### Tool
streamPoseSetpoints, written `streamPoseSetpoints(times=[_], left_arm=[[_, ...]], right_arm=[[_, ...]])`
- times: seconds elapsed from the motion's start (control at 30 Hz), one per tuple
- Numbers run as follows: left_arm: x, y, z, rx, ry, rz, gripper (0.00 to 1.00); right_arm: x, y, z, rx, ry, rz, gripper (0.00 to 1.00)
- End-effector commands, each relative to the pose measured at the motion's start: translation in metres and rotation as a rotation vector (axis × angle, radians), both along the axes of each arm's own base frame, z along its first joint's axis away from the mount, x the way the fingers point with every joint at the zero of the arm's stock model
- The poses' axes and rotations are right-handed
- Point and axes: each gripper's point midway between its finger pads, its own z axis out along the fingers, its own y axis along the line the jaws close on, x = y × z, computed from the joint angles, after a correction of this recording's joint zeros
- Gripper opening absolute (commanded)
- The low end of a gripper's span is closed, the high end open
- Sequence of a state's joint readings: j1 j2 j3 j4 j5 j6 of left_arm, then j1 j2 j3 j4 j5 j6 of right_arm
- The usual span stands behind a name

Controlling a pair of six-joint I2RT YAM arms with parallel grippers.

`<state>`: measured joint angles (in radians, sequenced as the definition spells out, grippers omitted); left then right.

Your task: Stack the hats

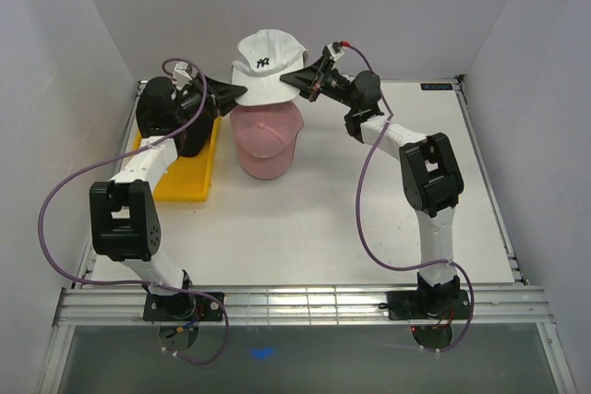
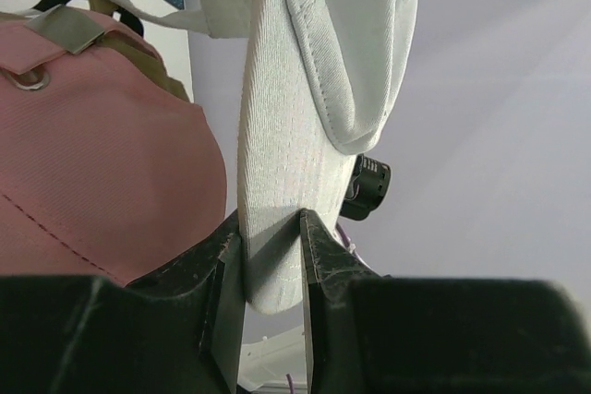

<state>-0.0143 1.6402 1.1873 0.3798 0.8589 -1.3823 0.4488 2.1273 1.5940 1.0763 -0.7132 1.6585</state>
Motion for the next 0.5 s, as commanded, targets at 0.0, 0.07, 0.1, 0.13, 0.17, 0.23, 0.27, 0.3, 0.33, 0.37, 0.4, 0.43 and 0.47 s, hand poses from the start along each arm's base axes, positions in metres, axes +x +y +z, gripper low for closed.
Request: streamPoseSetpoints(times=[0.0, 0.07, 0.1, 0.13, 0.17, 0.23, 0.27, 0.3, 0.33, 0.37, 0.4, 0.43, 0.47], left_arm=[[-0.021, -0.023, -0.012, 0.029, -0.024, -0.113, 0.02], [-0.023, -0.023, -0.012, 0.027, -0.028, -0.116, 0.02], [-0.024, -0.023, -0.01, 0.026, -0.033, -0.116, 0.02], [-0.025, -0.023, -0.009, 0.026, -0.035, -0.116, 0.02], [-0.026, -0.023, -0.009, 0.026, -0.036, -0.117, 0.02], [-0.029, -0.023, -0.007, 0.027, -0.043, -0.122, 0.02], [-0.031, -0.023, -0.007, 0.028, -0.045, -0.123, 0.02], [-0.033, -0.023, -0.008, 0.028, -0.04, -0.123, 0.02], [-0.035, -0.023, -0.007, 0.029, -0.046, -0.125, 0.02], [-0.037, -0.023, -0.007, 0.03, -0.047, -0.128, 0.02], [-0.039, -0.023, -0.008, 0.031, -0.045, -0.129, 0.02], [-0.04, -0.022, -0.007, 0.031, -0.05, -0.128, 0.02], [-0.042, -0.022, -0.006, 0.032, -0.053, -0.126, 0.01]], right_arm=[[-0.052, 0.015, 0.012, 0.001, -0.121, 0.153, 0.08], [-0.055, 0.014, 0.012, -0.001, -0.131, 0.156, 0.08], [-0.057, 0.014, 0.013, -0.001, -0.134, 0.159, 0.08], [-0.058, 0.014, 0.014, -0.002, -0.138, 0.161, 0.08], [-0.06, 0.014, 0.015, -0.001, -0.142, 0.162, 0.08], [-0.063, 0.014, 0.012, -0.005, -0.137, 0.165, 0.08], [-0.066, 0.014, 0.014, -0.004, -0.142, 0.166, 0.08], [-0.069, 0.015, 0.012, -0.005, -0.14, 0.17, 0.08], [-0.07, 0.015, 0.007, -0.01, -0.128, 0.172, 0.08], [-0.073, 0.014, 0.007, -0.008, -0.131, 0.172, 0.08], [-0.075, 0.014, 0.006, -0.008, -0.131, 0.174, 0.08], [-0.077, 0.014, 0.001, -0.013, -0.123, 0.178, 0.08], [-0.08, 0.013, 0.001, -0.012, -0.129, 0.179, 0.08]])
